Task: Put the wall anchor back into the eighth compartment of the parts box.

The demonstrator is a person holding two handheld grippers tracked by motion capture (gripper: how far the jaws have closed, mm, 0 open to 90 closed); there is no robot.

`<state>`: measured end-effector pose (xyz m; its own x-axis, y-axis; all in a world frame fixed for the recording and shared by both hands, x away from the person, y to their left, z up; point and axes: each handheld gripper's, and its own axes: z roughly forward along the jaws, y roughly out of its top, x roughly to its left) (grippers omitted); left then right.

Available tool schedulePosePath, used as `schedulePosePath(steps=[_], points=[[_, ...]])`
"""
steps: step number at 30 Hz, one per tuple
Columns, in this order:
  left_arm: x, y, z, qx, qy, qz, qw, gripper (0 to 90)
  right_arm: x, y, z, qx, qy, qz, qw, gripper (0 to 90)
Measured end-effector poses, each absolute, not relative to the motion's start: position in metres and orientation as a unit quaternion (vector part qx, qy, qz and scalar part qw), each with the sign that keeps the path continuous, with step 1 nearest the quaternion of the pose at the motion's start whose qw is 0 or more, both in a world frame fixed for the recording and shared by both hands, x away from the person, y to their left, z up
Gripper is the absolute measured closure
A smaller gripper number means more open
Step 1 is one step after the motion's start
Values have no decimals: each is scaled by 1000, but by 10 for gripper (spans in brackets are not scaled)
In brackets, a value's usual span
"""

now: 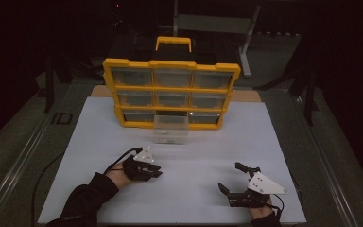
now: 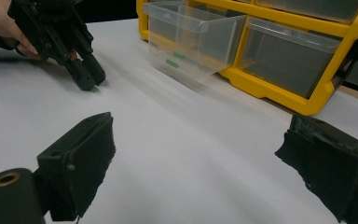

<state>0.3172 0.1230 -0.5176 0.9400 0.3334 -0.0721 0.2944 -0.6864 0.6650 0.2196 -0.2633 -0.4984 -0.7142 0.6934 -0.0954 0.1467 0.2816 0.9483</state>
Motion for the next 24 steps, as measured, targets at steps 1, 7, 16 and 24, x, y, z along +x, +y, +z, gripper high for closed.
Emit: schedulePosePath(steps=[1, 7, 16, 24], points=[[317, 123, -518, 918, 172, 26, 357, 757, 220, -263, -498, 277, 758, 532, 257, 84], [318, 121, -517, 921, 170, 19, 351, 833, 220, -263, -498, 277, 758, 532, 258, 84], [319, 119, -510, 925, 165, 18, 342, 840, 220, -264, -498, 278, 757, 532, 259, 84], [321, 121, -495, 923, 154, 23, 351, 839, 220, -264, -498, 277, 757, 532, 260, 84]])
